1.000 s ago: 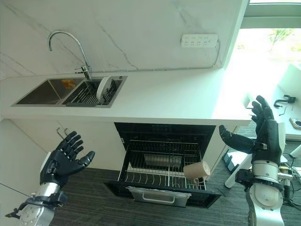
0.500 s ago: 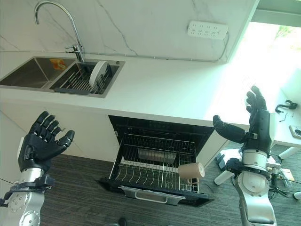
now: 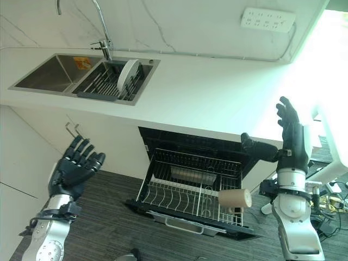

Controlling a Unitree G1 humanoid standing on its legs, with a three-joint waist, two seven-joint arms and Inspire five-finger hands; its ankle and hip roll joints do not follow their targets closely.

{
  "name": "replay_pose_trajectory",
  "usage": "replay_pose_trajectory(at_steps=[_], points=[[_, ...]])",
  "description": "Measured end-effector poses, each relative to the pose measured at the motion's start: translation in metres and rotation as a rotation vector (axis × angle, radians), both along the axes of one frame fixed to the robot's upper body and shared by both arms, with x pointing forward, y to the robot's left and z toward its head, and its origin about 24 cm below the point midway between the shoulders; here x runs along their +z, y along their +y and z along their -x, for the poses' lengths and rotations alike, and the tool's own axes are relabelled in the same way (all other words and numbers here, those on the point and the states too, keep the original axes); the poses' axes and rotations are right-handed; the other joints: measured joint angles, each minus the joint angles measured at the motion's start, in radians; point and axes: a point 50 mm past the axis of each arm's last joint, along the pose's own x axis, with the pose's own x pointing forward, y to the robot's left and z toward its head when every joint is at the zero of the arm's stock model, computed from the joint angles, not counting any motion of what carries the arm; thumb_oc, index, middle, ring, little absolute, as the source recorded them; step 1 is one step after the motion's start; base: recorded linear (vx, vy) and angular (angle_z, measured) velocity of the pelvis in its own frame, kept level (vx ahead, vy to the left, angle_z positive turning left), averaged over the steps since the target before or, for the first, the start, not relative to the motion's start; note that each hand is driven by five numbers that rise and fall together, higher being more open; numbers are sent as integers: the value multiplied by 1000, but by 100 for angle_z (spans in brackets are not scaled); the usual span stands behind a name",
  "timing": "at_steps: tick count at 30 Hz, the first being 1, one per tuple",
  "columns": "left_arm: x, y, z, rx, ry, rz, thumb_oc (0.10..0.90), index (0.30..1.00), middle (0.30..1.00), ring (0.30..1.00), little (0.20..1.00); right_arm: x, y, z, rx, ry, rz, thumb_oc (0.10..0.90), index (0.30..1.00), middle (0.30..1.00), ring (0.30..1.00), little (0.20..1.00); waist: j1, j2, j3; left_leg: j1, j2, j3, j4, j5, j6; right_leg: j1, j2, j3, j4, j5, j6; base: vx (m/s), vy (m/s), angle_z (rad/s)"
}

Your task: Place the dishes in the dishwasher.

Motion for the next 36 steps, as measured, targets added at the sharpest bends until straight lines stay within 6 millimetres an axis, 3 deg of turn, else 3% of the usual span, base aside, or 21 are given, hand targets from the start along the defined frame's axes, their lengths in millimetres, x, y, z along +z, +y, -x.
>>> replay_pose_trajectory(at_steps=[2,3,5,9,10,11,12,15,18,21,23,24,25,26,28,31,32,33,34,35,36], points=[[12,6,-10,6,-42,-25,800,900,900,900,900,-5,0,3,-4,2,-25,800,900,900,900,900,-25,-65,33,-37,-92,31,92,-77,43,18,-87,31,-69,85,33,-5,631,-19],[14,6,-16,-1,-50,-30,800,900,900,900,900,-10,-5,8,-31,4,-45,800,900,900,900,900,-22,-66,36,-78,-92,31,166,-107,69,44,-95,30,-102,116,54,-16,433,19],[21,10,-25,-10,-50,-59,800,900,900,900,900,-19,-11,17,-81,14,-86,800,900,900,900,900,-38,-72,39,-111,-144,29,234,-172,120,43,-131,40,-116,202,25,9,440,25],[30,13,-29,-44,-79,-124,800,900,900,900,900,-36,-12,33,-130,46,-146,800,900,900,900,900,-48,-58,40,-128,-230,34,249,-172,241,-7,-194,98,-112,423,1,12,362,15],[30,20,-27,-24,-62,-130,800,900,900,900,900,-43,-2,30,-107,54,-187,800,900,900,900,900,-54,-45,46,-113,-219,45,218,-161,261,-41,-136,76,-27,284,57,10,216,-47],[32,24,-27,-10,-63,-133,800,900,900,900,900,-41,3,24,-77,48,-184,800,900,900,900,900,-51,-42,48,-101,-217,63,188,-149,271,-44,-68,52,1,202,57,60,213,-36],[34,22,-29,-20,-68,-137,800,900,900,900,900,-32,9,15,-40,24,-168,800,900,900,900,900,-51,-36,51,-77,-220,64,133,-122,269,-39,64,39,37,83,40,77,83,-24],[26,13,-27,-48,-44,-129,800,900,900,900,900,-20,8,9,-30,-12,-137,800,900,900,900,900,-51,-40,50,-27,-269,72,53,-91,283,-1,219,45,55,-21,-46,53,-5,1],[20,5,-26,-81,-18,-161,800,900,900,900,900,-16,7,7,-27,-27,-125,800,900,900,900,900,-49,-45,50,-25,-325,90,46,-86,289,-4,227,42,37,-61,-108,55,-81,1],[20,7,-25,-79,-14,-173,800,900,900,900,900,-22,5,9,-36,-1,-137,800,900,900,900,900,-47,-41,49,-24,-347,88,35,-91,281,8,220,41,22,-86,-112,112,-144,5],[18,9,-23,-71,-6,-174,800,900,900,900,900,-23,10,7,-28,-5,-146,800,900,900,900,900,-48,-51,51,-44,-345,91,106,-145,196,25,199,55,-21,-57,-144,118,-120,0],[18,9,-23,-73,-6,-177,800,900,900,900,900,-24,14,6,-16,-7,-157,800,900,900,900,900,-43,-62,50,-105,-296,70,303,-208,263,14,186,64,-2,-62,-148,100,-86,-9],[18,8,-22,-75,-1,-175,800,900,900,900,900,-24,16,6,-5,-6,-153,800,900,900,900,900,-43,-50,41,-110,-208,16,335,-235,226,-8,192,67,39,-77,-132,115,-84,2],[18,6,-23,-78,-6,-167,800,900,900,900,900,-21,16,7,-3,-15,-142,800,900,900,900,900,-53,-51,38,-80,-210,0,264,-230,170,-34,174,76,93,-106,-107,112,-78,-6],[18,4,-21,-82,-7,-158,800,900,900,900,900,-21,14,8,-8,-12,-137,800,900,900,900,900,-56,-47,33,1,-260,19,118,-149,180,-21,162,99,44,-101,-113,89,-64,10],[27,-1,-20,-95,-54,-141,800,900,900,900,900,-24,5,12,-40,8,-130,800,900,900,900,900,-41,-57,36,-1,-284,45,140,-81,104,7,114,108,17,-70,-113,52,128,18],[25,-3,-20,-99,-51,-123,800,900,900,900,900,-23,7,10,-26,7,-144,800,900,900,900,900,-36,-70,44,-47,-256,81,226,-95,93,39,98,96,-19,-55,-116,83,346,28],[26,-4,-20,-112,-63,-123,800,900,900,900,900,-22,8,7,-16,0,-153,800,900,900,900,900,-48,-68,44,-74,-172,81,221,-108,84,45,108,94,-30,-56,-115,83,433,13],[27,-5,-20,-118,-70,-123,800,900,900,900,900,-22,9,5,-9,2,-154,800,900,900,900,900,-53,-57,42,-93,-95,56,195,-108,82,44,120,101,-34,-55,-114,121,421,-17],[26,-5,-20,-120,-68,-121,800,900,900,900,900,-23,8,5,4,11,-148,800,900,900,900,900,-52,-52,42,-113,-31,-25,146,-111,57,36,129,126,-34,-52,-103,150,496,-46],[25,-5,-20,-116,-68,-115,800,900,900,900,900,-24,8,6,10,18,-145,800,900,900,900,900,-57,-47,40,-133,-1,-75,125,-108,45,30,129,147,-37,-51,-85,187,553,-74]])
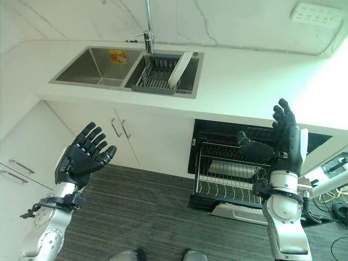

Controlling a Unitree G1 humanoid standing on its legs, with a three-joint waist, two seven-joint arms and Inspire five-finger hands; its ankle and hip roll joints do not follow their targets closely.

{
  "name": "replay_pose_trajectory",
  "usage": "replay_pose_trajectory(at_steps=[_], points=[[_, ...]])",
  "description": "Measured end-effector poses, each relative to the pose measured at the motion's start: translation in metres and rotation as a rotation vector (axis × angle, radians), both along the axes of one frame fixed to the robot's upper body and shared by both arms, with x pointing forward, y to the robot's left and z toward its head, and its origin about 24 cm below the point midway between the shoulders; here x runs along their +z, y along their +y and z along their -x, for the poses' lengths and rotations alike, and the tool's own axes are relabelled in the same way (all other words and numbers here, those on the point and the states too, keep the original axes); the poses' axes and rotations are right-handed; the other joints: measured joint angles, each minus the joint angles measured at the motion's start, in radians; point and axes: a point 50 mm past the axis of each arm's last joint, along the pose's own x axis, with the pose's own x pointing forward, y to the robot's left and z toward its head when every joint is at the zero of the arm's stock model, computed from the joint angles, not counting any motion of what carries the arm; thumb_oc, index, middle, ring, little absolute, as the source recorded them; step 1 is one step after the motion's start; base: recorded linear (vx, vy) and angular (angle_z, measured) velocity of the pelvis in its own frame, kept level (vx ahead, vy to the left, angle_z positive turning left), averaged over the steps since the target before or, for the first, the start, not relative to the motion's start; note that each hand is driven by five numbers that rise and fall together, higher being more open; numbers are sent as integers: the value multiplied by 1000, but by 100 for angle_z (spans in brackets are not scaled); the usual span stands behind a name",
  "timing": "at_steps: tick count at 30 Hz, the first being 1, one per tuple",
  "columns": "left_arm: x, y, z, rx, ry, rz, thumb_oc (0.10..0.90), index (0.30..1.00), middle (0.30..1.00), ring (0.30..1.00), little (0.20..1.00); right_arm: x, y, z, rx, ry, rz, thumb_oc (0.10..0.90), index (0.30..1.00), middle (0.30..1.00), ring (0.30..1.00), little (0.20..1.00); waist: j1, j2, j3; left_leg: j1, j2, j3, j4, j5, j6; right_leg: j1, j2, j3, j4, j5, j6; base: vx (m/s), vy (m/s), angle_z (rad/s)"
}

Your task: Place the dishes in the dishwasher.

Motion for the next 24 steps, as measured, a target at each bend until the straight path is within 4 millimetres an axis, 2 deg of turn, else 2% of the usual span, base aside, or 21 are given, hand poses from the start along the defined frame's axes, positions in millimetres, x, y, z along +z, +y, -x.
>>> replay_pose_trajectory(at_steps=[2,3,4,5,6,7,8,9,10,11,12,13,14,16,17,19,20,21,22,23,24], points=[[-6,-8,0,-21,4,30,800,900,900,900,900,-2,-10,2,-33,20,13,800,900,900,900,900,-11,44,-7,-40,10,-53,-32,15,-2,-12,-36,55,19,-8,71,198,708,-82],[-6,-9,0,-33,3,12,800,900,900,900,900,2,-13,4,-44,9,18,800,900,900,900,900,-18,37,-9,-50,-46,-14,46,85,1,11,-110,78,-14,12,135,226,879,-63],[-4,-8,-2,-35,-2,-13,800,900,900,900,900,8,-10,7,-34,-19,11,800,900,900,900,900,-23,33,-10,-67,-105,36,128,20,54,35,-172,58,-42,67,142,201,754,-40],[14,-5,-14,-60,-57,-85,800,900,900,900,900,16,1,12,8,-81,-41,800,900,900,900,900,-24,40,-14,-72,-180,69,208,-56,144,40,-254,43,-44,203,110,240,867,-8],[32,-4,-25,-81,-131,-121,800,900,900,900,900,22,10,13,42,-122,-57,800,900,900,900,900,-19,40,-16,-65,-233,81,210,-74,204,19,-300,20,0,252,90,160,564,8],[43,-6,-29,-84,-178,-147,800,900,900,900,900,19,18,11,70,-120,-73,800,900,900,900,900,-13,34,-21,-49,-274,98,178,-71,266,-4,-262,0,40,262,101,240,731,4],[47,-9,-31,-106,-205,-180,800,900,900,900,900,11,27,9,103,-97,-105,800,900,900,900,900,7,49,-24,-41,-294,104,172,-76,281,-1,-287,-7,70,303,103,168,407,-5],[38,-15,-30,-91,-188,-178,800,900,900,900,900,-6,36,6,139,-18,-125,800,900,900,900,900,-9,83,-23,2,-278,129,108,-59,262,-36,-215,-29,170,241,109,216,425,-52],[30,-11,-30,-80,-152,-226,800,900,900,900,900,-23,48,1,194,52,-160,800,900,900,900,900,7,63,2,-7,-261,139,167,-25,-44,-63,-133,-58,205,202,60,157,59,-33],[36,-1,-30,-103,-143,-369,800,900,900,900,900,-33,53,-3,211,75,-224,800,900,900,900,900,-25,-63,7,-153,-235,65,462,-75,67,-97,-181,-1,177,193,61,131,-17,-84],[39,0,-26,-101,-155,-421,800,900,900,900,900,-27,40,-2,197,55,-208,800,900,900,900,900,-2,-29,-5,-152,-116,2,389,-149,120,-149,-149,13,182,111,207,105,-53,-61],[38,3,-24,-74,-149,-424,800,900,900,900,900,-29,38,-3,202,71,-230,800,900,900,900,900,2,-65,-6,-136,-156,51,337,-131,129,-187,-165,8,185,59,167,84,-70,-69],[35,2,-23,-65,-138,-412,800,900,900,900,900,-29,36,-2,198,74,-226,800,900,900,900,900,-2,-67,-4,-124,-188,57,286,-102,149,-188,-151,-22,155,37,145,104,-91,-18],[28,-2,-18,-62,-118,-380,800,900,900,900,900,-25,33,-1,212,66,-208,800,900,900,900,900,4,-69,-6,-63,-242,113,138,-63,127,-173,-112,-86,61,45,123,121,-130,-16],[25,-4,-17,-51,-118,-342,800,900,900,900,900,-21,34,-1,234,60,-190,800,900,900,900,900,-2,-48,-2,-42,-244,171,108,-66,116,-137,-102,-90,-5,61,115,176,-219,-1],[24,-7,-16,-53,-121,-328,800,900,900,900,900,-19,35,-1,260,67,-168,800,900,900,900,900,-7,-18,5,-36,-274,169,102,-50,126,-137,-102,-81,22,59,106,192,-254,18],[24,-7,-16,-53,-121,-324,800,900,900,900,900,-20,36,-2,266,68,-167,800,900,900,900,900,-8,-15,5,-23,-285,173,65,-51,83,-142,-90,-88,35,57,67,148,-216,19],[24,-5,-16,-48,-120,-331,800,900,900,900,900,-20,39,-3,283,72,-166,800,900,900,900,900,-10,-40,5,-36,-280,191,136,-96,98,-129,-103,-70,14,54,35,174,-260,16],[27,-5,-14,-48,-130,-338,800,900,900,900,900,-13,39,-5,308,66,-123,800,900,900,900,900,2,-15,-3,-32,-196,106,215,-146,173,-147,-90,-59,59,71,108,161,-244,6],[28,-5,-12,-39,-131,-329,800,900,900,900,900,-12,41,-7,319,68,-112,800,900,900,900,900,13,-24,3,-19,-203,133,218,-161,151,-157,-98,-55,102,64,107,229,-358,-1],[26,-4,-10,-38,-123,-328,800,900,900,900,900,-12,45,-8,345,70,-110,800,900,900,900,900,13,-25,1,30,-216,132,119,-98,175,-135,-62,-82,65,49,67,183,-299,2]])
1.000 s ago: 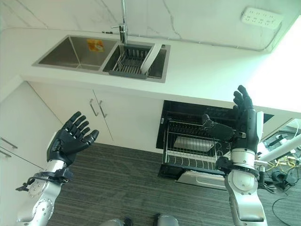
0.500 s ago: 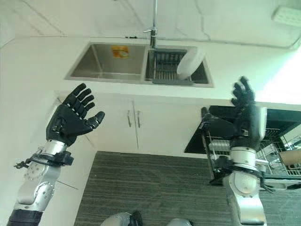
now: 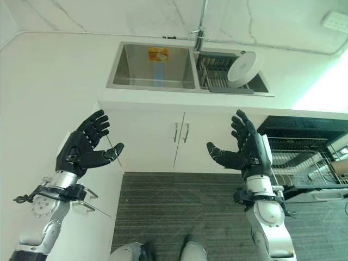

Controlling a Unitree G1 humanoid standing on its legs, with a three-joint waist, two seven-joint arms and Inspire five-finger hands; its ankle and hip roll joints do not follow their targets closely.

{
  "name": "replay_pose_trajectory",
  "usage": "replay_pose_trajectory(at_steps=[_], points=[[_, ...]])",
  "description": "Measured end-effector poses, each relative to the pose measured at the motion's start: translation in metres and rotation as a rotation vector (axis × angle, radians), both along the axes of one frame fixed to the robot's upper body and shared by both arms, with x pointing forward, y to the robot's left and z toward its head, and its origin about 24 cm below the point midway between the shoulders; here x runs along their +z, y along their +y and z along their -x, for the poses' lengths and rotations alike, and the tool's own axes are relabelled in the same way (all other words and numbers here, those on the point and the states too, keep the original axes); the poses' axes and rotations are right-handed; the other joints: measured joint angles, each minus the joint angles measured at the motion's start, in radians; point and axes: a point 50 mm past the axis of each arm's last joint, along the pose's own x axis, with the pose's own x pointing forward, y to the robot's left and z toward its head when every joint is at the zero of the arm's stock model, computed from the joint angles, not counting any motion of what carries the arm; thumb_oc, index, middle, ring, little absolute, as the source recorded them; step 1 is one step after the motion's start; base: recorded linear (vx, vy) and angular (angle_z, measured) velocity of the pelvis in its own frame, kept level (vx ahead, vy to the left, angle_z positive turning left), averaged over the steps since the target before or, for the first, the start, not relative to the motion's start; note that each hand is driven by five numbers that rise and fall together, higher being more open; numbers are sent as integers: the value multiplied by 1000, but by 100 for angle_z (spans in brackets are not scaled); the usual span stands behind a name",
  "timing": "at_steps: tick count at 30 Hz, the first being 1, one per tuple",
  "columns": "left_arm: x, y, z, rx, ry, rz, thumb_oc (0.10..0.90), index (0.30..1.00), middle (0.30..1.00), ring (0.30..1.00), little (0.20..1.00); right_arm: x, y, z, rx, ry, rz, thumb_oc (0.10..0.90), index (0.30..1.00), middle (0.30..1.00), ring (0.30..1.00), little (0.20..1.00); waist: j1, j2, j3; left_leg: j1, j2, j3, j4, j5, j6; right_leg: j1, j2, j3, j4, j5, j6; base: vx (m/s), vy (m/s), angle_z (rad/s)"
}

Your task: Place the dishes in the dishwasher.

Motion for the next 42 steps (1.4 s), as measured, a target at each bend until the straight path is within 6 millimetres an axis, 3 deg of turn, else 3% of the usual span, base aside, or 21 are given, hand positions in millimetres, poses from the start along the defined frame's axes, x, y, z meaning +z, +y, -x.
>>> replay_pose_trajectory(at_steps=[5,8,12,13,15,16,17,19,20,22,24,26,28,30,31,32,35,36,38,40,42], points=[[4,-1,2,-11,-16,-6,800,900,900,900,900,2,1,-1,9,-12,-2,800,900,900,900,900,-6,-1,-2,94,8,4,-88,39,-35,68,73,6,-56,3,-65,165,-276,-3],[6,-6,2,-30,-27,-3,800,900,900,900,900,1,-2,-3,7,-10,5,800,900,900,900,900,-8,-4,-3,137,19,3,-116,80,-94,96,87,6,-48,-6,-82,170,-250,-21],[6,-12,1,-56,-36,-1,800,900,900,900,900,-1,-4,-3,-1,1,7,800,900,900,900,900,-14,-8,-3,186,20,2,-148,153,-116,118,99,36,-38,-21,-97,131,-210,-32],[6,-13,1,-60,-37,0,800,900,900,900,900,-2,-3,-3,1,2,5,800,900,900,900,900,-13,-12,-2,184,23,1,-126,167,-124,121,105,43,-35,-26,-104,90,-191,-24],[4,-16,1,-68,-35,14,800,900,900,900,900,-4,-3,-3,5,12,-4,800,900,900,900,900,-9,-29,1,115,57,2,65,185,-128,146,113,61,-38,-38,-128,109,-115,-28],[4,-18,1,-75,-39,15,800,900,900,900,900,-3,-3,-3,7,6,-9,800,900,900,900,900,-10,-43,2,54,72,-7,186,199,-129,161,118,61,-42,-57,-164,166,-46,-21],[4,-22,1,-86,-45,23,800,900,900,900,900,-3,-4,-3,1,1,-19,800,900,900,900,900,-13,-41,2,2,81,-43,269,182,-125,164,135,57,-40,-68,-176,156,16,-16],[1,-26,3,-112,-38,31,800,900,900,900,900,-5,-2,-3,3,3,-46,800,900,900,900,900,-6,-48,6,-75,12,-138,264,109,-115,163,158,75,-55,-70,-179,214,88,-24],[-5,-25,6,-110,-17,33,800,900,900,900,900,-7,3,-4,14,6,-60,800,900,900,900,900,6,-51,8,-82,-24,-124,126,94,-102,166,170,98,-65,-70,-162,237,158,-42],[-10,-24,8,-104,6,34,800,900,900,900,900,-8,14,-8,40,1,-92,800,900,900,900,900,-1,-26,10,-93,-47,-41,-161,124,-82,184,199,101,-96,-65,-153,228,136,-33],[-11,-30,5,-127,9,37,800,900,900,900,900,-7,14,-8,49,7,-75,800,900,900,900,900,-7,35,27,-169,-15,-22,-163,155,-77,217,250,97,-101,-78,-164,264,123,-7],[-11,-33,5,-135,8,37,800,900,900,900,900,-10,12,-6,53,29,-46,800,900,900,900,900,1,57,26,-193,7,-28,-117,165,-79,240,259,113,-81,-114,-179,268,149,-28],[-7,-34,4,-117,-14,19,800,900,900,900,900,-4,11,-6,62,7,-31,800,900,900,900,900,-1,59,21,-169,13,-34,-117,165,-80,262,249,152,-73,-141,-166,280,157,-46],[-3,-34,2,-118,-34,16,800,900,900,900,900,2,6,-2,61,-11,-11,800,900,900,900,900,-11,61,16,-134,-4,-39,-146,213,-56,270,231,161,-58,-164,-133,209,125,-24],[1,-35,2,-119,-49,17,800,900,900,900,900,6,2,1,57,-24,3,800,900,900,900,900,-6,60,15,-124,-17,-36,-153,252,-17,272,221,167,-46,-182,-116,159,95,-23],[3,-34,2,-117,-60,12,800,900,900,900,900,9,0,2,52,-34,6,800,900,900,900,900,-8,57,11,-112,-28,-24,-146,283,48,292,209,163,-45,-198,-91,181,116,-22],[17,-38,-7,-125,-122,-19,800,900,900,900,900,11,-3,1,42,-44,3,800,900,900,900,900,-6,36,5,-62,-87,-22,-163,238,90,307,136,114,-16,-214,-29,199,155,10],[22,-38,-9,-119,-144,-21,800,900,900,900,900,13,1,-1,59,-50,0,775,862,862,862,862,1,37,5,-44,-95,-22,-174,230,98,302,123,98,-7,-219,-26,193,212,10],[28,-39,-12,-117,-170,-27,800,900,900,900,900,12,10,-5,104,-48,-25,800,900,900,900,900,21,35,7,-3,-96,-21,-192,216,104,284,115,80,-37,-214,-25,171,222,-1],[36,-41,-9,-123,-228,-64,800,900,900,900,900,16,15,-4,133,-66,-32,800,900,900,900,900,28,19,6,18,-105,-28,-192,201,93,267,93,46,-69,-137,-23,147,209,11],[41,-42,-7,-132,-263,-65,800,900,900,900,900,19,17,-4,141,-83,-30,800,900,900,900,900,40,16,6,19,-102,-33,-191,191,80,274,102,30,-78,-124,-19,113,209,6]])
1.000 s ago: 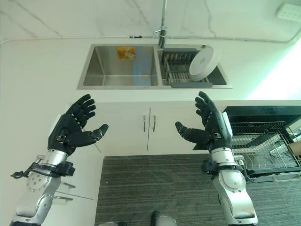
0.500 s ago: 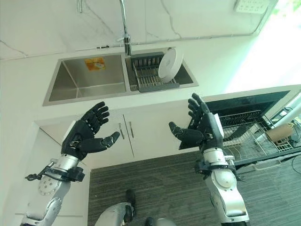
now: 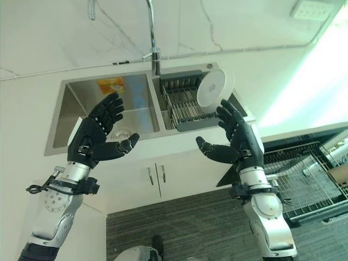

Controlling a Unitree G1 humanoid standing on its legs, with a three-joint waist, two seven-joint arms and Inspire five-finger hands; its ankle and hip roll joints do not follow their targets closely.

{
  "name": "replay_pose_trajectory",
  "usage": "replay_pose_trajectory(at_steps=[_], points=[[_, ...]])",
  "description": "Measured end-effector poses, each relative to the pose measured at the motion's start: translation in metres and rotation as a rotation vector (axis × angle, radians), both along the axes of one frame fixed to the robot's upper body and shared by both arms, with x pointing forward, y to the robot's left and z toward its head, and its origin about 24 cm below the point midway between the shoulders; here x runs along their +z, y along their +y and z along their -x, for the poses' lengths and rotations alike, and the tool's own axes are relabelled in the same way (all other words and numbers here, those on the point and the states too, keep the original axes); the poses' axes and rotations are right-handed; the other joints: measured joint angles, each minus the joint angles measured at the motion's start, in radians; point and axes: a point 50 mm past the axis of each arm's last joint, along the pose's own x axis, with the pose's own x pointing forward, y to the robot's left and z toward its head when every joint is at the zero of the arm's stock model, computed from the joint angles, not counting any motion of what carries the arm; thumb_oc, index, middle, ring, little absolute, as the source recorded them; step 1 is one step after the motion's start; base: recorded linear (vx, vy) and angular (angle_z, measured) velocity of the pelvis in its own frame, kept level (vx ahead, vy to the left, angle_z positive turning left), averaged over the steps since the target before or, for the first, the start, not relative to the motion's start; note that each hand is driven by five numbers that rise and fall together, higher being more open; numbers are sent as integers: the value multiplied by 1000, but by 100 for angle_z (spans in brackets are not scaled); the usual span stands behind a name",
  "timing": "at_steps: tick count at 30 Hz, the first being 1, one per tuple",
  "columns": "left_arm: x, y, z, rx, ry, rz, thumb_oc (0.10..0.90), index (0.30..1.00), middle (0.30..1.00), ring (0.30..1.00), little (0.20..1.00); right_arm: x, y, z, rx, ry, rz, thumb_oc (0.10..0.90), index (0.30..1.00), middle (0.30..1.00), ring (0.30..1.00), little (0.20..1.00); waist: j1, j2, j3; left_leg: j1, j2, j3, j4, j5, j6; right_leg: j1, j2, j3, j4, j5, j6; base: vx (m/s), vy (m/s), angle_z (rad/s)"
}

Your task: Place the dishes in the dishwasher.

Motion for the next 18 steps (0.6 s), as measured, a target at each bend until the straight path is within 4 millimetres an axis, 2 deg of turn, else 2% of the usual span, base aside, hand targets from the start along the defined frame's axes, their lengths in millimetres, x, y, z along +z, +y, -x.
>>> replay_pose_trajectory(at_steps=[2,3,4,5,6,8,9,10,12,14,15,16,18], points=[[4,-4,1,-21,-33,6,800,900,900,900,900,-1,1,-2,-5,-1,-14,800,900,900,900,900,-11,9,1,-17,22,-26,41,-26,1,-51,8,-14,110,34,54,8,159,17],[7,-4,2,-25,-49,7,800,900,900,900,900,-1,2,-3,-5,-4,-29,800,900,900,900,900,-13,6,3,-21,37,-31,54,-39,-2,-111,3,-14,239,58,75,5,93,8],[7,-4,2,-23,-55,9,800,900,900,900,900,-1,4,-4,-1,-8,-42,800,900,900,900,900,-15,3,3,-21,48,-26,62,-47,-4,-198,-28,-27,381,79,75,25,16,-16],[7,-4,2,-25,-55,7,800,900,900,900,900,0,5,-4,6,-12,-40,800,900,900,900,900,-13,-1,0,-18,47,-14,60,-50,-6,-236,-69,-47,413,76,62,25,-57,-18],[8,-4,2,-28,-58,2,800,900,900,900,900,2,5,-4,10,-19,-32,800,900,900,900,900,-11,2,0,-17,46,-10,59,-54,-9,-247,-102,-72,360,77,41,34,-109,-12],[15,-5,2,-41,-85,-9,800,900,900,900,900,2,3,-3,16,-23,-25,800,900,900,900,900,-10,7,-3,-26,48,-23,61,-54,-12,-211,-116,-80,65,106,19,67,-244,16],[18,-11,-3,-68,-101,6,800,900,900,900,900,-1,-1,1,27,-7,-9,800,900,900,900,900,-24,10,0,-42,30,-66,68,-52,-11,-213,-147,-1,-68,152,56,139,-370,76],[16,-15,-3,-86,-92,4,800,900,900,900,900,-6,-2,4,27,13,-10,800,900,900,900,900,-43,1,5,-37,4,-88,80,-57,-7,-239,-238,28,-49,210,91,148,-296,81],[16,-20,-4,-98,-90,5,800,900,900,900,900,-3,3,1,37,-6,-34,800,900,900,900,900,-35,-6,20,-35,-4,-106,107,-73,-9,-302,-310,67,-29,282,126,140,-231,45],[15,-21,-4,-106,-83,-10,800,900,900,900,900,-1,5,0,48,-16,-34,800,900,900,900,900,-16,-21,27,-34,-3,-133,127,-87,-28,-311,-327,114,-61,307,123,125,-313,43],[15,-21,-4,-106,-83,-14,800,900,900,900,900,-1,5,0,46,-17,-34,800,900,900,900,900,-16,-31,30,-30,-1,-153,131,-90,-40,-305,-322,114,-64,312,117,112,-404,53],[16,-20,-4,-103,-85,-17,800,900,900,900,900,-1,5,0,44,-18,-35,800,900,900,900,900,-7,-45,30,-32,1,-174,137,-93,-55,-291,-314,109,-68,312,116,131,-413,65],[16,-19,-4,-97,-78,-18,800,900,900,900,900,-1,5,0,41,-20,-43,800,900,900,900,900,18,-60,33,-38,23,-245,151,-99,-97,-235,-261,112,-93,314,111,149,-452,74]])
